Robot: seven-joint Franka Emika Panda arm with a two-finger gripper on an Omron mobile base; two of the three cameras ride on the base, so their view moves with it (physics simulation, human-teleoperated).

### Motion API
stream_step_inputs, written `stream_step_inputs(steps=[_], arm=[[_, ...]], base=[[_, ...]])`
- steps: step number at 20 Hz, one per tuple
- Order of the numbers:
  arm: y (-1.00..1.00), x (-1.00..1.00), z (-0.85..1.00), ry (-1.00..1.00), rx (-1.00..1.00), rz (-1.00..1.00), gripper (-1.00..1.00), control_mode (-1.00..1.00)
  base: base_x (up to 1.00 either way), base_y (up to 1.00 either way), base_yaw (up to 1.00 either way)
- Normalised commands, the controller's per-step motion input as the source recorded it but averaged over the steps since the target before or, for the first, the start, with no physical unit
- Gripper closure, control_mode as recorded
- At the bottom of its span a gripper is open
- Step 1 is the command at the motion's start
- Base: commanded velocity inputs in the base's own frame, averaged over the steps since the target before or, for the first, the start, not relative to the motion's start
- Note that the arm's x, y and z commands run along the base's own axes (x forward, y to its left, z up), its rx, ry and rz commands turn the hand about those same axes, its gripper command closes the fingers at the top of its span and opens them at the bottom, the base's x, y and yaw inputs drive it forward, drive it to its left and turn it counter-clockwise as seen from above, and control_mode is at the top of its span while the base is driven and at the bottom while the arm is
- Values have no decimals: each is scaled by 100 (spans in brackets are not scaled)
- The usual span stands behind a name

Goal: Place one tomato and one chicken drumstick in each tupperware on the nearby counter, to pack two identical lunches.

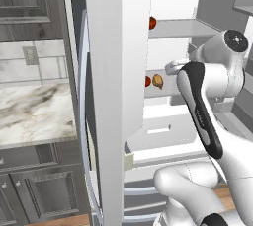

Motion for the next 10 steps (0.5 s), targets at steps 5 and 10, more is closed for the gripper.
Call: stream_step_inputs(steps=[5, 10], arm=[[0, 0, 59, -34, -4, 0, -100, -100], [1, 0, 51, -19, -2, -1, -100, -100]], base=[[0, 0, 0], [0, 0, 0]])
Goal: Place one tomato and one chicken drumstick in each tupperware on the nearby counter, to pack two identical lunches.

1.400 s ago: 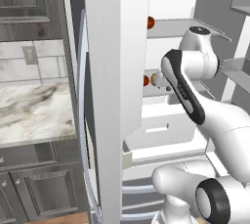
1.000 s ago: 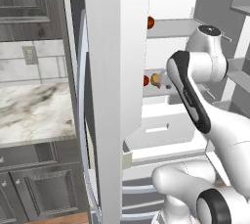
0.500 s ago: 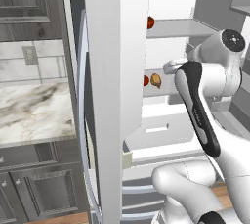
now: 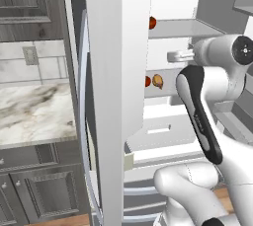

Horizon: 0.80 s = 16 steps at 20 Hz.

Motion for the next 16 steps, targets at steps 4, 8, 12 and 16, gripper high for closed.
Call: stream_step_inputs(steps=[4, 8, 12, 16], arm=[[0, 0, 54, -10, -1, -3, -100, -100], [0, 0, 49, 7, 0, -2, -100, -100], [18, 1, 52, 1, -5, 0, -100, -100], [7, 0, 14, 0, -1, 0, -100, -100]], base=[[0, 0, 0], [0, 0, 0], [0, 0, 0], [0, 0, 0]])
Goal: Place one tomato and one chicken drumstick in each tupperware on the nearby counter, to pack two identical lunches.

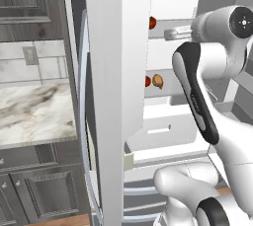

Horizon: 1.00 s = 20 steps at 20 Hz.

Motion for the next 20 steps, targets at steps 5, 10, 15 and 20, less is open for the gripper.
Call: stream_step_inputs(steps=[5, 10, 15, 20], arm=[[0, 12, 0, 0, 0, -1, -100, -100], [0, 25, -9, 5, 6, -8, -100, -100], [0, 36, -10, 12, 11, -9, -100, -100], [0, 32, -3, 14, 12, -1, -100, -100]], base=[[0, 0, 0], [0, 0, 0], [0, 0, 0], [0, 0, 0]])
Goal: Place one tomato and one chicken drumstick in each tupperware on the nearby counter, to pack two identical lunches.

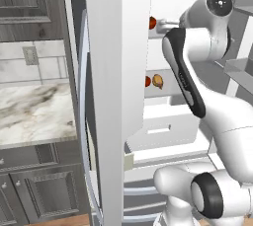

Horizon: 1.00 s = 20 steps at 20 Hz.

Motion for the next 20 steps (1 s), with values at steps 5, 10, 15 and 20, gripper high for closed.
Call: stream_step_inputs(steps=[5, 10, 15, 20], arm=[[0, 23, -21, 1, 0, 0, -100, -100], [0, 37, -20, 0, 0, 0, -100, -100], [0, 42, -10, 0, 0, 0, -100, -100], [-1, 44, 0, 0, 0, 0, -100, -100]], base=[[0, 0, 0], [0, 0, 0], [0, 0, 0], [0, 0, 0]])
